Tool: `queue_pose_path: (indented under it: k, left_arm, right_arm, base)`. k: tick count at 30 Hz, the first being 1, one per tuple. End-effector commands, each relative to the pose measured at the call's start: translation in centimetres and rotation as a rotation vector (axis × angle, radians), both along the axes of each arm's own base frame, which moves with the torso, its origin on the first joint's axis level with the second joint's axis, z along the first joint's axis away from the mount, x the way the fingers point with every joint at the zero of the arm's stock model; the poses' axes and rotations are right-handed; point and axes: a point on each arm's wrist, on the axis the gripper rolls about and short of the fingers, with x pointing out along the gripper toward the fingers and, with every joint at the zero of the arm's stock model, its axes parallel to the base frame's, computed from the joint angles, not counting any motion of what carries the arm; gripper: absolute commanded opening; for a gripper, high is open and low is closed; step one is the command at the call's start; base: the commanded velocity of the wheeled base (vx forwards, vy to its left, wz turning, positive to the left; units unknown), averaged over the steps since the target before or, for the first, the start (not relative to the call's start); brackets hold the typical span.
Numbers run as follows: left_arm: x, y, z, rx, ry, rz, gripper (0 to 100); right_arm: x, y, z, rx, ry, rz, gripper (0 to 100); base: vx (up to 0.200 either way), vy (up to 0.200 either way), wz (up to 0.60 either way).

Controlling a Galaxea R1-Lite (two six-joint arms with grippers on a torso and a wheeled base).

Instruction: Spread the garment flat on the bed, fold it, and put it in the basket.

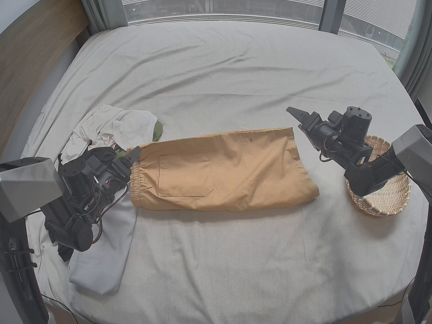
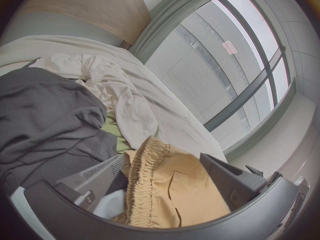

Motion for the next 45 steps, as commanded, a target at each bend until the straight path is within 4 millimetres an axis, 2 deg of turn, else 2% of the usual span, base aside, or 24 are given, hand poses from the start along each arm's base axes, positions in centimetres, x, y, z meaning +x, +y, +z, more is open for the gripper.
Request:
queue_pose_path:
  k: [1,5,7,8,9,11,12,16,20,22,27,39,45]
  left_arm:
    - [0.1,0.5,0.1,-0.001,-0.006,0.029,100]
    - [-0.8,0.5,1.0,-0.002,-0.014,0.026,100]
    - [-2.4,0.3,1.7,0.000,-0.002,0.001,100]
    - [-2.4,0.3,1.7,0.000,-0.002,0.001,100]
    - [-3.7,-0.2,1.9,0.006,0.012,-0.025,100]
    - [-3.9,-0.2,2.0,0.006,0.014,-0.026,100]
    - [-5.3,-0.5,2.0,0.011,0.038,-0.058,100]
    - [-8.7,-1.3,1.3,0.048,0.116,-0.165,100]
    - [-9.9,-1.3,0.9,0.092,0.137,-0.203,100]
    - [-10.5,-1.3,0.4,0.143,0.153,-0.218,100]
    - [-11.2,-1.3,0.0,0.174,0.169,-0.238,100]
    - [-11.7,-1.8,-0.2,0.220,0.168,-0.263,100]
    - [-11.7,-1.8,-0.2,0.225,0.167,-0.262,100]
  right_arm:
    - [-0.1,-0.1,0.1,-0.002,-0.008,-0.020,100]
    - [-1.7,-0.2,-0.2,-0.015,0.036,-0.015,100]
    - [-3.6,-0.1,-0.8,-0.031,0.095,-0.004,100]
    - [-3.6,-0.1,-0.8,-0.031,0.095,-0.004,100]
    - [-4.9,0.1,-1.2,-0.041,0.127,0.007,100]
    - [-5.1,0.1,-1.3,-0.041,0.134,0.008,100]
    - [-6.3,0.0,-1.8,-0.052,0.171,0.015,100]
    - [-8.8,-0.3,-3.6,-0.078,0.257,0.027,100]
    - [-9.7,-0.6,-4.6,-0.090,0.302,0.025,100]
    - [-10.4,-0.9,-5.8,-0.103,0.349,0.025,100]
    - [-11.0,-0.9,-7.3,-0.118,0.408,0.028,100]
    - [-9.1,-0.2,-12.7,-0.142,0.446,-0.007,100]
    - [-8.3,0.0,-13.1,-0.141,0.435,-0.008,100]
  base:
    - [0.000,0.000,0.00]
    - [0.000,0.000,0.00]
    - [0.000,0.000,0.00]
    - [0.000,0.000,0.00]
    - [0.000,0.000,0.00]
    - [0.000,0.000,0.00]
    - [0.000,0.000,0.00]
    - [0.000,0.000,0.00]
    - [0.000,0.000,0.00]
    - [0.000,0.000,0.00]
    - [0.000,0.000,0.00]
    - [0.000,0.000,0.00]
    - [0.000,0.000,0.00]
